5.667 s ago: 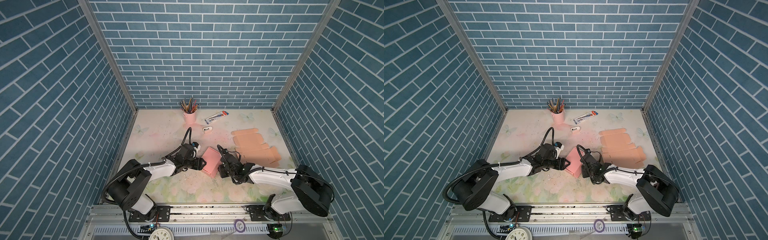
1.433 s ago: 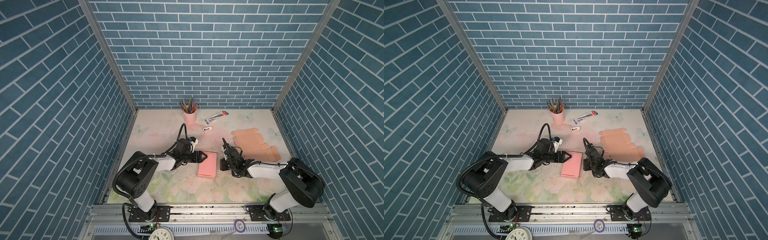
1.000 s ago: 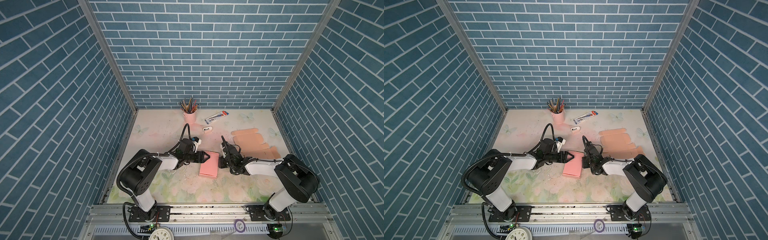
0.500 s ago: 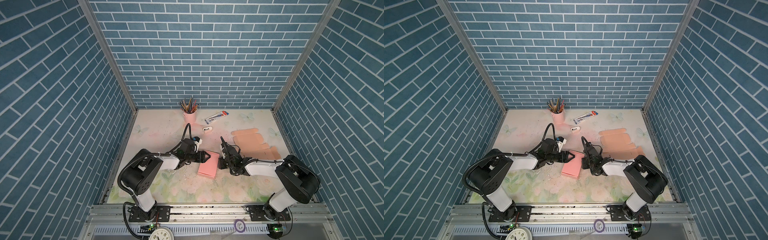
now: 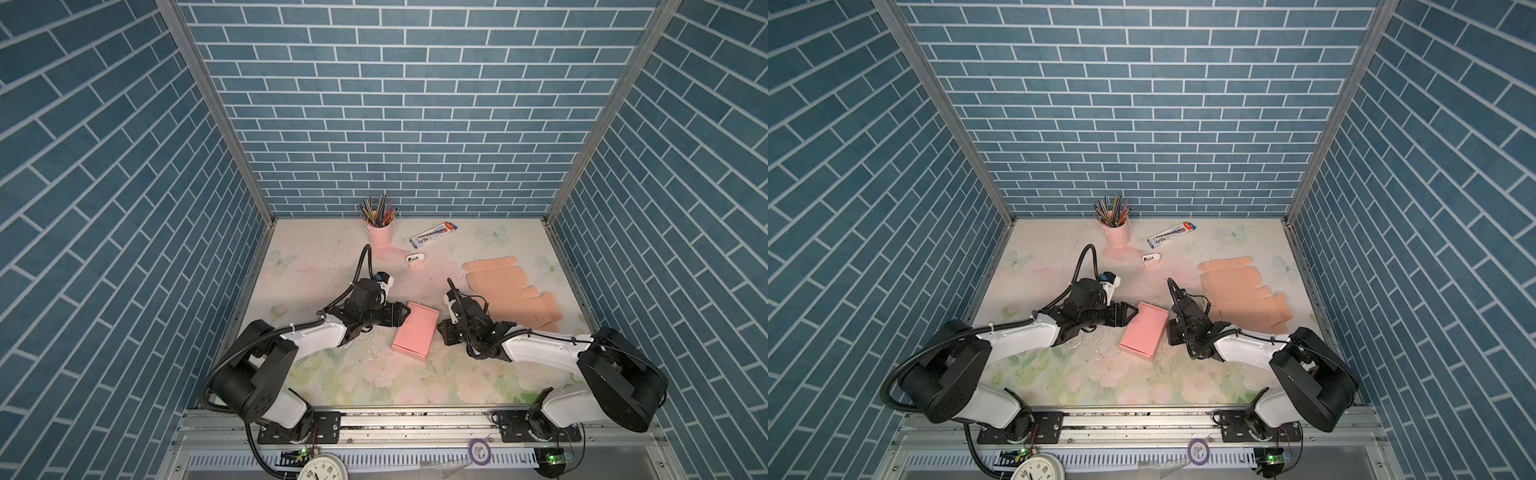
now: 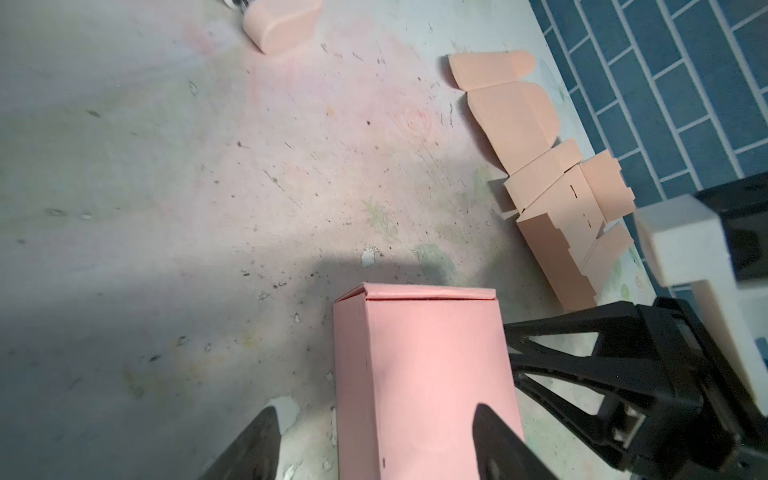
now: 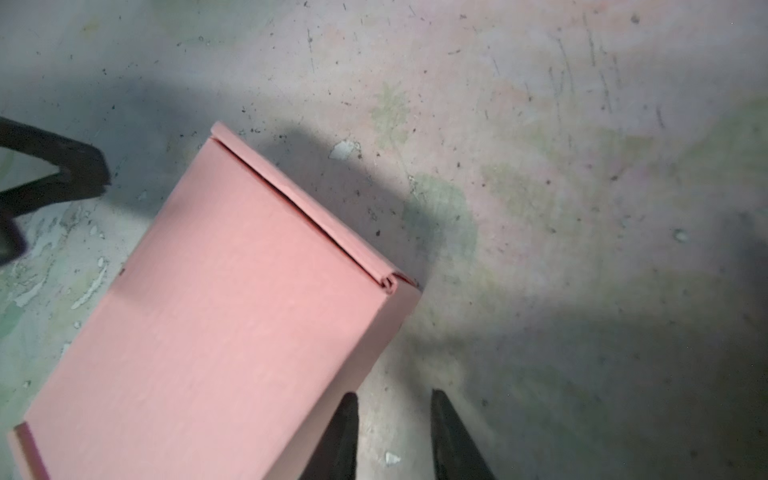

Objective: Fold the paper box

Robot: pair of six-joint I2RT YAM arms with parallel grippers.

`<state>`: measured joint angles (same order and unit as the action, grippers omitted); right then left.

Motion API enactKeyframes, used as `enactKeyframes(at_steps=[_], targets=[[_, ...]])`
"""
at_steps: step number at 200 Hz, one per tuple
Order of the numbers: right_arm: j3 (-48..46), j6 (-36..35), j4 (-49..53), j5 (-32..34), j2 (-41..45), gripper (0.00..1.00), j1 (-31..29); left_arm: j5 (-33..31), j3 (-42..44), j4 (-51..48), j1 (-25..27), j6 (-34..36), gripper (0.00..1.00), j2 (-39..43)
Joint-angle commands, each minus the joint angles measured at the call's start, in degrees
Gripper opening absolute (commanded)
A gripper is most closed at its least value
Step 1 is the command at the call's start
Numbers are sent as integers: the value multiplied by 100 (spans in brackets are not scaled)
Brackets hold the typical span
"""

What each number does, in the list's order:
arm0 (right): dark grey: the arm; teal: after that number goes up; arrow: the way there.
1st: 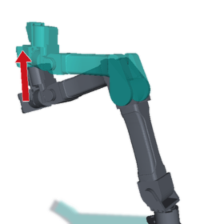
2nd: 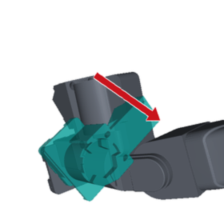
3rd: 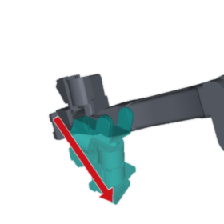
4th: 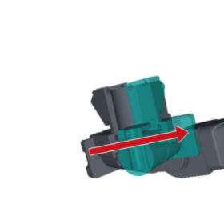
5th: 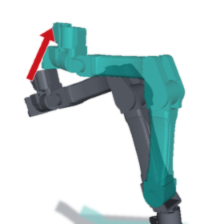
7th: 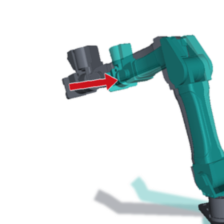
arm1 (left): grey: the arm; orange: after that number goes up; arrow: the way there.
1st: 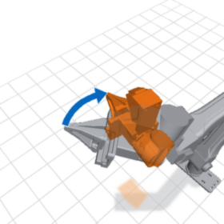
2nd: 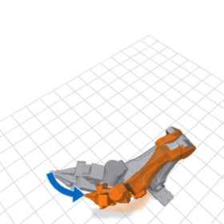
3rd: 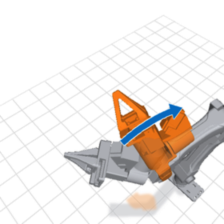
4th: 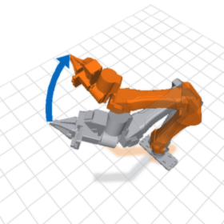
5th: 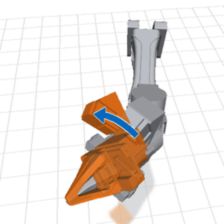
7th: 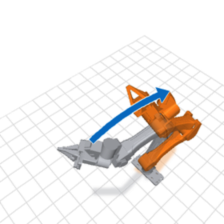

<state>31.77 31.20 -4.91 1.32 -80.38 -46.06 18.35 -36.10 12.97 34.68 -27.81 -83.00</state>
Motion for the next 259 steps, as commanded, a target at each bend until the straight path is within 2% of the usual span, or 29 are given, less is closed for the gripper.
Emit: enactKeyframes(at_steps=[1, 53, 82, 116, 140, 166, 200, 259], targets=[[66, -2, 333, 41, 368, 38, 8, -479, 229, -595, 222, 145, 75, 535], [566, -290, 548, -489, 570, 56, 139, -775, 799, -1298, 1006, -211, 76, 1858], [960, -477, 691, -575, 322, 63, 209, -819, 989, -1836, 1260, -234, 79, 2604], [1408, -680, 808, -744, -146, 68, 306, -694, 1188, -2039, 1595, -274, 80, 3017], [1675, -816, 853, -868, -491, 69, 393, -385, 1311, -1721, 1923, -428, 83, 3004], [1736, -794, 520, -1274, -751, 69, 552, -354, 1380, -1498, 2217, -485, 86, 2835], [1995, -846, 437, -1511, -1192, 69, 642, -170, 1523, -921, 2308, -609, 87, 2553], [2103, -914, 362, -1766, -1612, 66, 634, -402, 1521, -410, 2336, -769, 86, 2072]])
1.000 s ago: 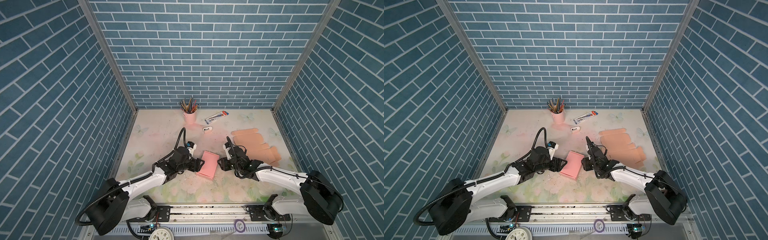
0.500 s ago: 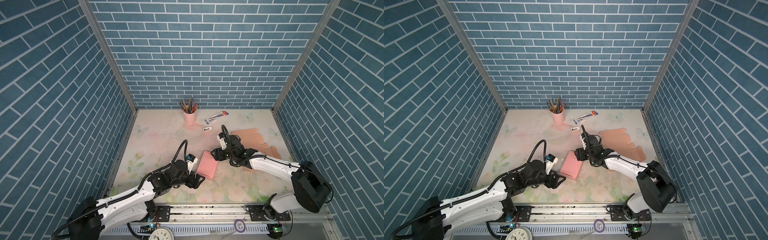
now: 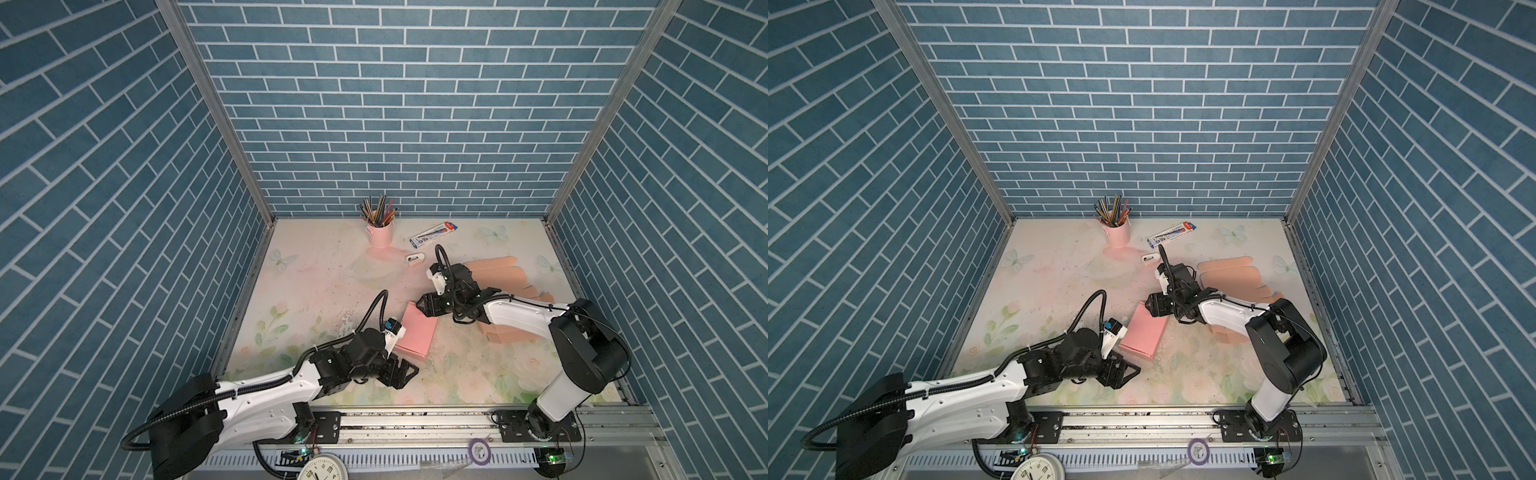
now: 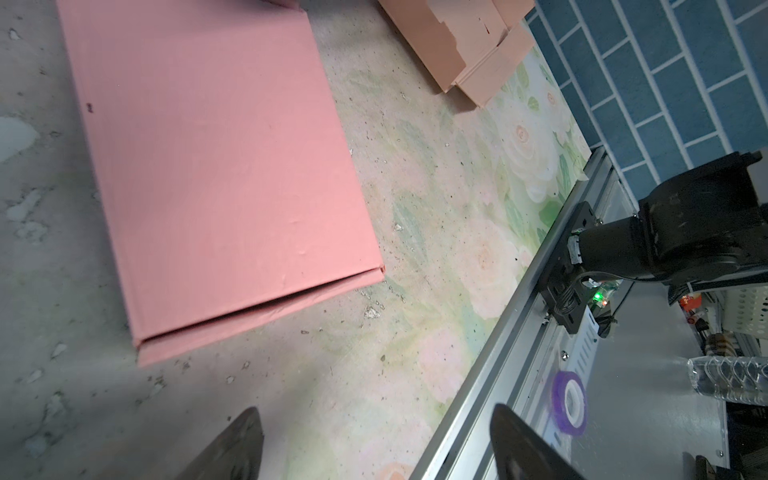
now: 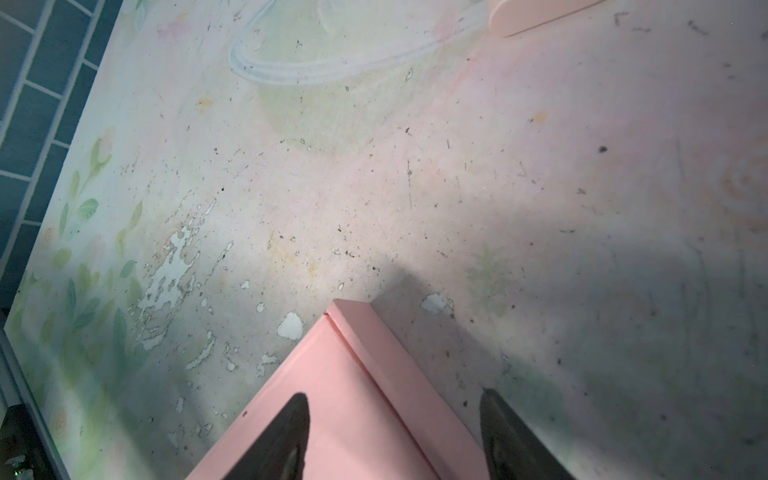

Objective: Fold the paper box

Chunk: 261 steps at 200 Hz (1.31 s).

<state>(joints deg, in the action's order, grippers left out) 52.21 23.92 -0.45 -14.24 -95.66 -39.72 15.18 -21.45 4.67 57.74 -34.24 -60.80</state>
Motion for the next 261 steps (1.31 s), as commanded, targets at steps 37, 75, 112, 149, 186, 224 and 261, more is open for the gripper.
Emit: enactKeyframes(at_steps=[37, 75, 112, 149, 186, 224, 261], targets=[[-39, -186, -151, -283, -71, 62, 8, -182, 66, 611, 2, -167, 86, -401], [-184, -125, -289, -316, -32, 59, 4, -30, 143, 908, -205, -284, 86, -571], [-290, -108, -307, -316, 45, 57, 2, 105, 205, 1069, -495, -285, 85, -600], [-389, -77, -313, -317, 141, 56, 4, 292, 187, 1283, -725, -276, 84, -692], [-576, 5, -390, -317, 339, 56, 9, 381, 179, 1411, -921, -276, 83, -847], [-753, 77, -470, -342, 481, 55, 5, 581, 149, 1476, -1293, -207, 81, -903], [-934, 181, -619, -413, 643, 55, 1, 669, -36, 1501, -1502, -109, 79, -1063]])
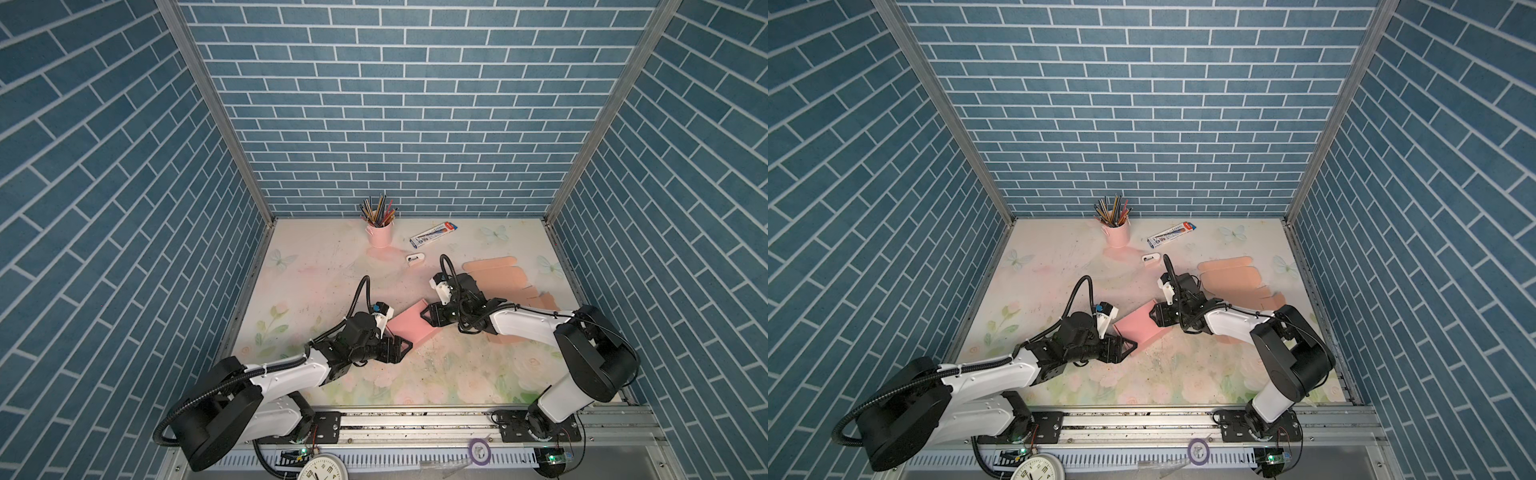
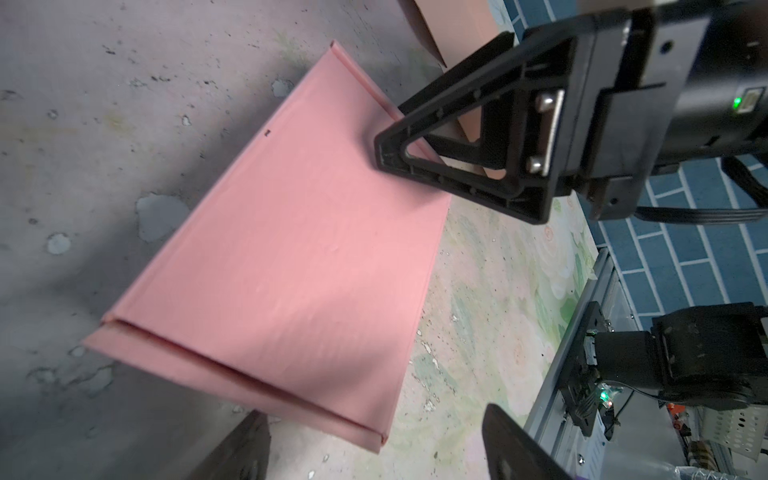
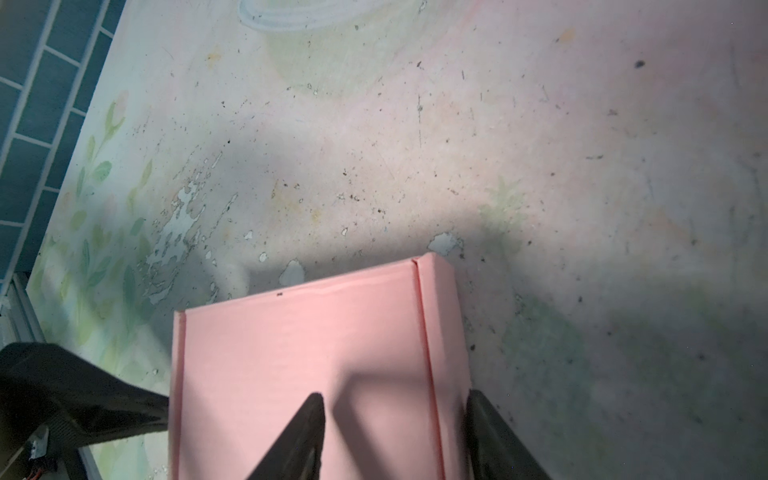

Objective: Fold the paper box

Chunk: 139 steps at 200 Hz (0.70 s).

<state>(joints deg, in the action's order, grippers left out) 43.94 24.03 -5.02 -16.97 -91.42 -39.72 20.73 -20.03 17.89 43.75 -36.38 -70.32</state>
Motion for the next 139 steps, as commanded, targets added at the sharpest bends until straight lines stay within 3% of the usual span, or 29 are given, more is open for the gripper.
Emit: enactKeyframes(at_steps=[1, 43, 139], targets=[[-111, 166, -164, -140, 224, 55, 0, 110, -182, 184, -103, 100, 79, -112], [-154, 210, -253, -220, 182, 55, 8, 93, -343, 250, -232, 121, 78, -362], [501, 232, -374, -369, -405, 55, 9, 21, -696, 226, -1116, 308, 71, -748]])
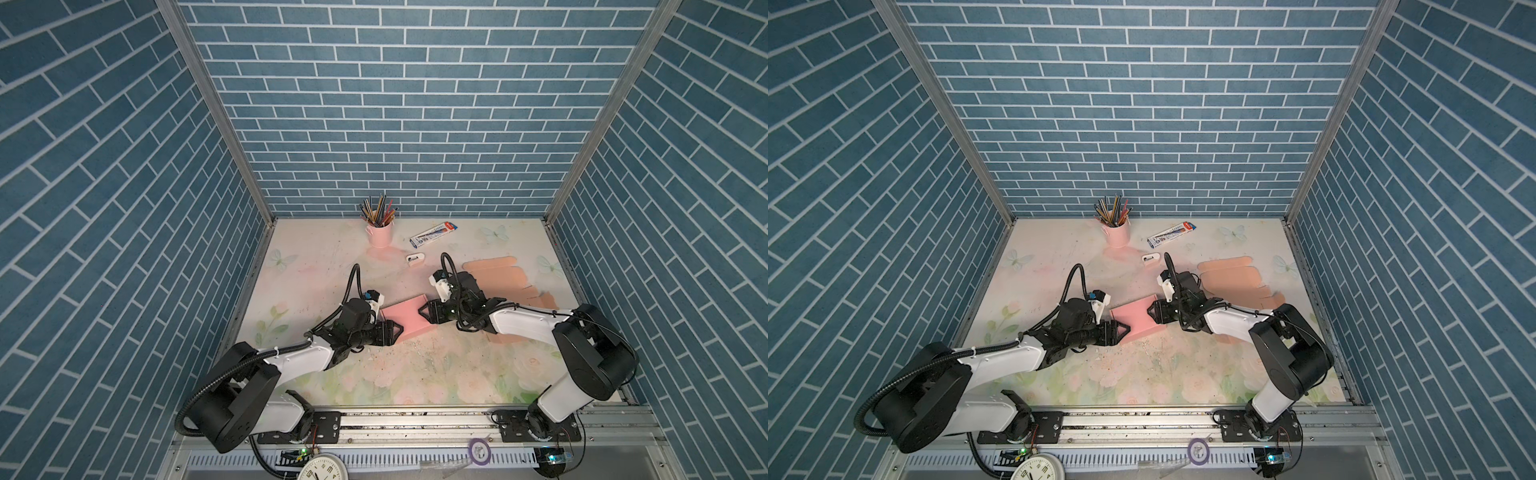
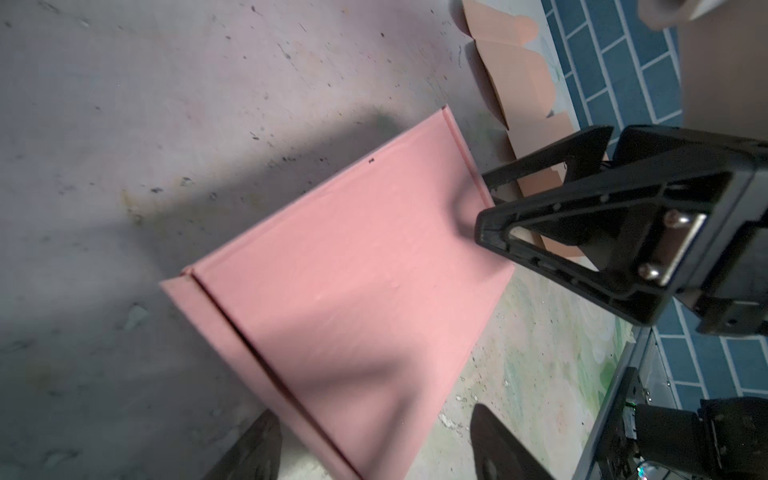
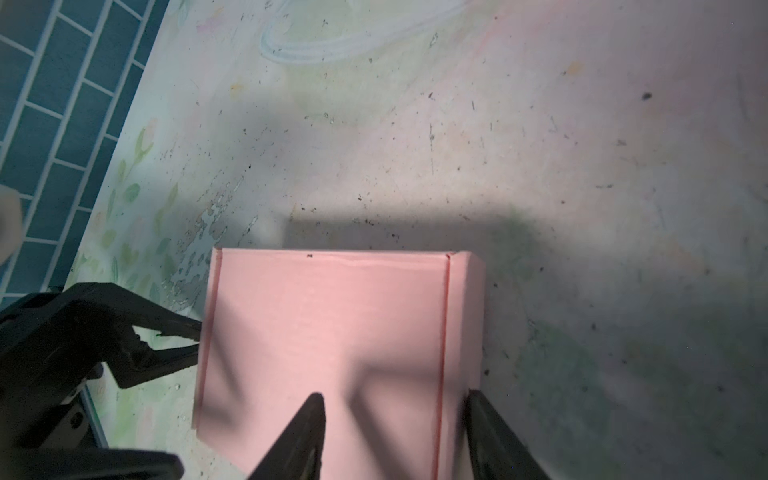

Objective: Fold the paper box

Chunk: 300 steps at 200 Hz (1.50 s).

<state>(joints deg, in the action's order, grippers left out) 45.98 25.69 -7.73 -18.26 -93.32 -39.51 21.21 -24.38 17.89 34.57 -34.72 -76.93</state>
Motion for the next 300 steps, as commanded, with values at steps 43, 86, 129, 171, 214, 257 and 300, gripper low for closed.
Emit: enactKeyframes(at_steps=[43, 86, 129, 171, 214, 257, 300], targets=[[758, -53, 123, -283, -557, 55, 0, -128, -575, 626, -440, 75, 70, -646], [1206, -134, 212, -369, -942, 54, 99, -105, -1052, 654, -727, 324, 69, -1078], [1663, -205, 278, -495, -1330, 55, 196, 54, -1361, 800, -1022, 426, 68, -1472], [2076, -256, 352, -632, -1709, 54, 275, 237, -1635, 945, -1303, 473, 68, -1883], [2323, -250, 335, -705, -1961, 54, 329, 217, -1872, 982, -1432, 482, 68, -2180], [2458, -249, 343, -758, -2087, 54, 365, 189, -2077, 986, -1452, 501, 67, -2344], [2562, -274, 349, -774, -2172, 55, 426, 161, -2176, 973, -1491, 506, 67, -2442]])
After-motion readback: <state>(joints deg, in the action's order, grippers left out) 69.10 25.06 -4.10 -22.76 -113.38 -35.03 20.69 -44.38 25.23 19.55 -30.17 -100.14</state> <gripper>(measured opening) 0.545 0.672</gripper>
